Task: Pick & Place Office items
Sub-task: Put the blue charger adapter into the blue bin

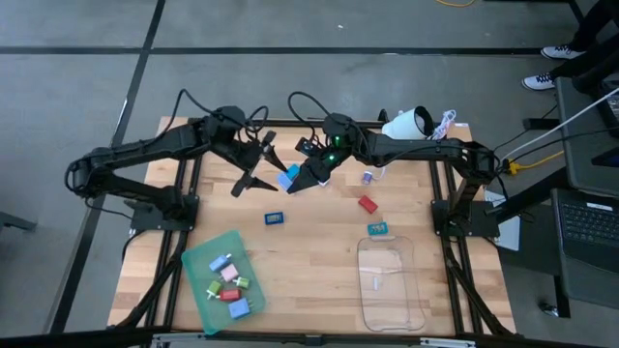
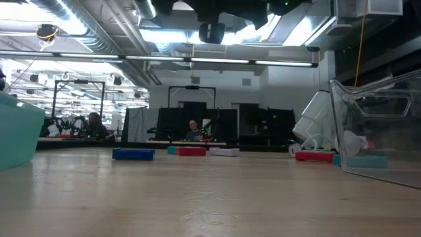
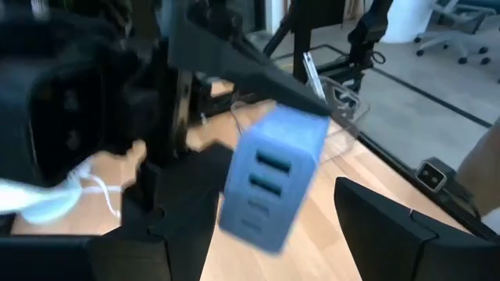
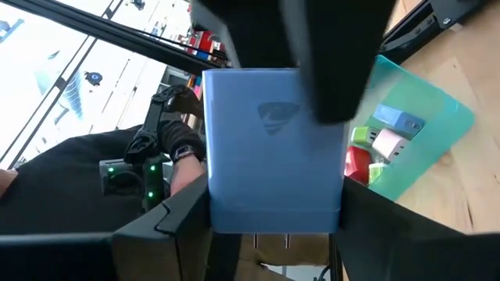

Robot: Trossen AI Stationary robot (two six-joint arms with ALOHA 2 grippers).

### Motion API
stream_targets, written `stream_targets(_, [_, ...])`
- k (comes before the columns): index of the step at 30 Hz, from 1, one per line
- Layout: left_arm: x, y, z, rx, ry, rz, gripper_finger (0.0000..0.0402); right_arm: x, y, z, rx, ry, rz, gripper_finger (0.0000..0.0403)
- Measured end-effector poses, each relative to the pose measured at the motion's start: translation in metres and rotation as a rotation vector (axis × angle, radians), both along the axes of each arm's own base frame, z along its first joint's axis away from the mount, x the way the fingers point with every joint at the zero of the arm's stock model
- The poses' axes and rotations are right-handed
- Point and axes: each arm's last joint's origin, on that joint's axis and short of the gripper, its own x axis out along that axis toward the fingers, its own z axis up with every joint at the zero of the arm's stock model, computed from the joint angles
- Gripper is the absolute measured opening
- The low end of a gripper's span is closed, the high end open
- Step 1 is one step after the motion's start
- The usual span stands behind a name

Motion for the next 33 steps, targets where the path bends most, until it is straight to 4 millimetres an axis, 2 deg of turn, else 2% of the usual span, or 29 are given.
stream_targets(4, [0.007,-0.001,0.003,-0.024,-0.045,-0.018,0.0247,0.000,0.003,0.000,-0.003,-0.002,0.007,0.0210])
stream_targets(12, [0.006,-0.002,0.002,-0.058,-0.033,-0.046,0.0235,0.000,0.003,0.000,-0.005,-0.004,0.008,0.0210])
stream_targets(23, [0.014,-0.003,-0.006,-0.073,-0.003,-0.105,0.0131,0.000,0.004,-0.001,0.005,-0.002,0.043,0.0210])
stream_targets(30, [0.014,-0.003,-0.004,-0.075,-0.017,-0.098,0.0129,0.000,0.004,0.001,0.017,-0.009,0.054,0.0212])
stream_targets(33, [0.014,-0.003,-0.005,-0.124,0.007,-0.094,0.0127,0.000,0.006,0.001,0.016,-0.006,0.053,0.0248])
